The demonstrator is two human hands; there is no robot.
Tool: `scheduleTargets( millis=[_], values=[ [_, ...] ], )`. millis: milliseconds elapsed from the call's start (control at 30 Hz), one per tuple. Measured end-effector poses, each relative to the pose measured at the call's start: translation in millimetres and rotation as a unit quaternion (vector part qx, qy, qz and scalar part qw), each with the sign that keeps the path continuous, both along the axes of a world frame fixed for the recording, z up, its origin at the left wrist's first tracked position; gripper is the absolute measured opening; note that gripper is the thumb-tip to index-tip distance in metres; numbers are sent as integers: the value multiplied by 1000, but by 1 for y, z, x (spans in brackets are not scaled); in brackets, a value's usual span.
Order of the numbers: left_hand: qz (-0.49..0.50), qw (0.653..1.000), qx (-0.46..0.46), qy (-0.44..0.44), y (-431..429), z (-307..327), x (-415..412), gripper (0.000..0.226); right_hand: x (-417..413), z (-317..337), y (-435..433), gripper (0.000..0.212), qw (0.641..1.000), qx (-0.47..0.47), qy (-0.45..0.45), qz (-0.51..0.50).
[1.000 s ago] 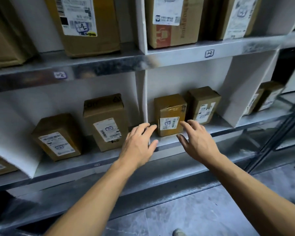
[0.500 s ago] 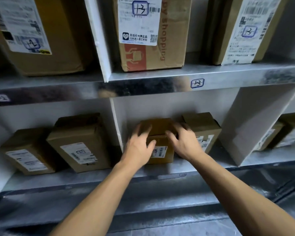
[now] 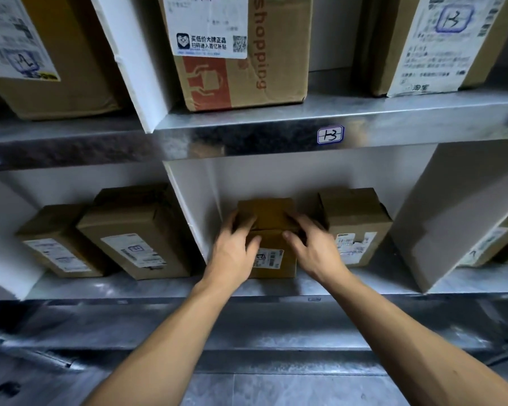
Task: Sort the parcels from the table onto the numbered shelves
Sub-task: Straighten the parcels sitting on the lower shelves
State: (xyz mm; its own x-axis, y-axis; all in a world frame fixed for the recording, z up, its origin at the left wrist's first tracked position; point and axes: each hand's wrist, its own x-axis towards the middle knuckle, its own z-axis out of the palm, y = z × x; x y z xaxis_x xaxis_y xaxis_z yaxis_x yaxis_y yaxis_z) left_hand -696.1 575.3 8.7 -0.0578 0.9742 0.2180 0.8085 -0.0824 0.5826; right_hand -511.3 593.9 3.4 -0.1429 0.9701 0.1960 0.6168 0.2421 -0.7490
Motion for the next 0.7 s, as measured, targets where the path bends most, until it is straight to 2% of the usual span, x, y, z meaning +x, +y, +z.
scheduleTargets(
  millis=[333, 500, 700],
  values=[
    [-8, 1000, -5, 12, -10, -1, -9, 48, -6, -3, -6, 46, 1000, -8, 2, -2],
    [-20, 999, 0, 37, -9, 3, -10, 50, -3, 5, -17, 49, 997, 22, -68, -5],
    [-59, 994, 43, 84, -15, 11, -16, 49, 12, 10, -38, 41, 962, 130, -238, 0]
  ],
)
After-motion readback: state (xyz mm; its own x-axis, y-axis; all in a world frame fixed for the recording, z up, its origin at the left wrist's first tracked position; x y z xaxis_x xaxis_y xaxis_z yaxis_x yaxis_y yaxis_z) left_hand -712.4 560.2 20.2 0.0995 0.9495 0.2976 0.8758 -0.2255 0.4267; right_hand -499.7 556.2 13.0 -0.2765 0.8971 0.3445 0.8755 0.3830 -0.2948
